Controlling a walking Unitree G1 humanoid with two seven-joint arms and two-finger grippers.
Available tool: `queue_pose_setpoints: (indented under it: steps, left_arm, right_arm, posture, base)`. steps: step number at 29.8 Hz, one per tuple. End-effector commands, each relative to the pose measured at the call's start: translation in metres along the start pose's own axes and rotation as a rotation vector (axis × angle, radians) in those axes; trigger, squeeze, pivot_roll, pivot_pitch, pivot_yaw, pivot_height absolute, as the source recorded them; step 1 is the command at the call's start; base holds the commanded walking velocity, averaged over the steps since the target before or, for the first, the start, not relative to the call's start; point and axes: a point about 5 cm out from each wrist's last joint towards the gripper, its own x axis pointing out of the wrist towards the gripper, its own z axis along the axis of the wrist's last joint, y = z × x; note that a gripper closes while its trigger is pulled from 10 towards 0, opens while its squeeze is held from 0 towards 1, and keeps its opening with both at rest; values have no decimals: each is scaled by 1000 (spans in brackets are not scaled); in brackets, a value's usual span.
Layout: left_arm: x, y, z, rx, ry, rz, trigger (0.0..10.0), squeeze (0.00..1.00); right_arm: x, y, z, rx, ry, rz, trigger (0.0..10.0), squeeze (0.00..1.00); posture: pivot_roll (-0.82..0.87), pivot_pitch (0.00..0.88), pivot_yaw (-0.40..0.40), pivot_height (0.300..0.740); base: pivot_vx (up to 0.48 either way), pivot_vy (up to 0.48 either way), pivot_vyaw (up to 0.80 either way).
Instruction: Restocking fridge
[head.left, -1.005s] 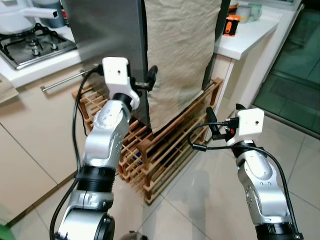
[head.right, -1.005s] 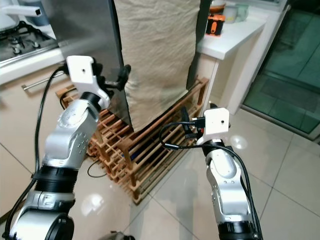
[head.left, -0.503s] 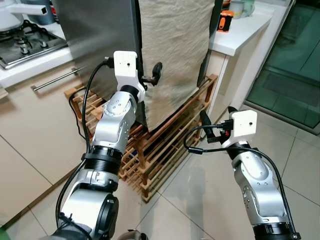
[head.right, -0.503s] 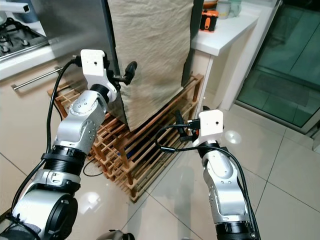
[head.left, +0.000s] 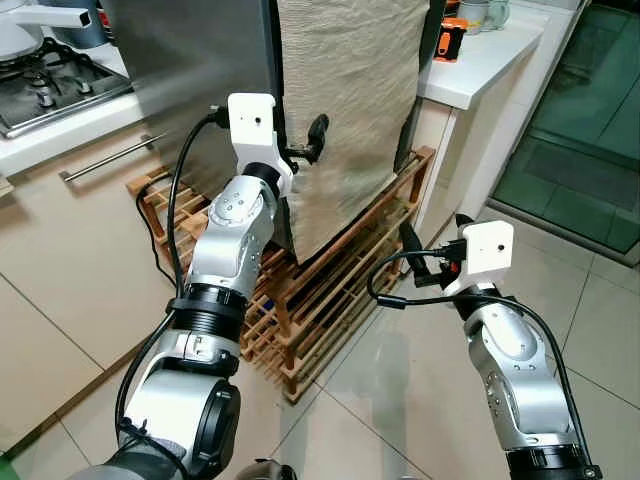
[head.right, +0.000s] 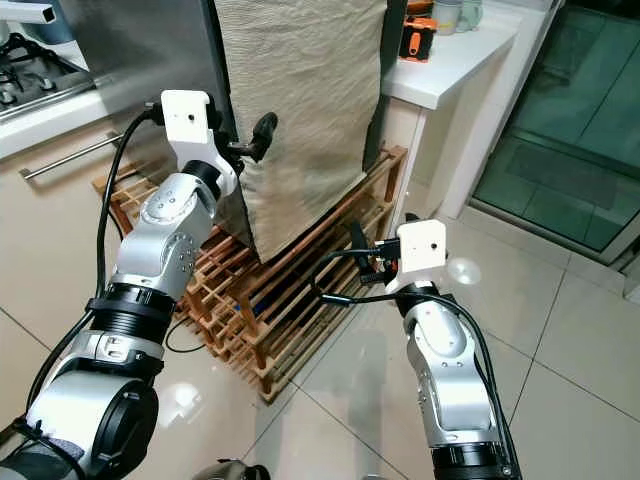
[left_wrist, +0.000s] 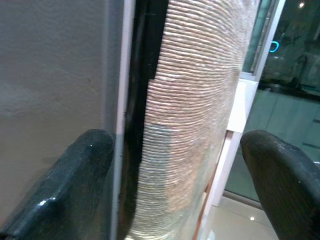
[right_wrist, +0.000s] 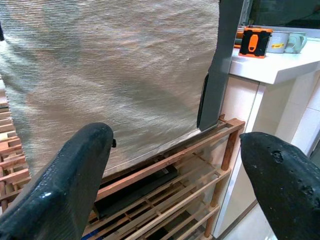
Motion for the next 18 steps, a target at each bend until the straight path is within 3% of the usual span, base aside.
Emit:
queue_pose_setpoints:
  steps: [1,6,13,18]
  left_arm:
    - [3,-5,6,-12,-17,-27,10000,0]
    - [3,-14,5,-22,-4,-67,10000,0]
    - [5,-7,-8,-19,52,5,10000,0]
    - [6,-9,-19,-38,100,6,10000,0]
  right_arm:
    - [0,-2,-2,4,15,-3,10000,0]
    - [0,-3,-2,3,17,-4,10000,0]
    - [1,-3,-3,1,22,-1,10000,0]
    - [2,-1,-3,2,23,3,10000,0]
  posture:
    - [-127,1,43,740]
    - [-126,0,41,740]
    - [-125,0,39,740]
    - [-127,0,39,740]
  base:
    - [0,0,0]
    - [0,0,0]
    - [0,0,0]
    - [0,0,0]
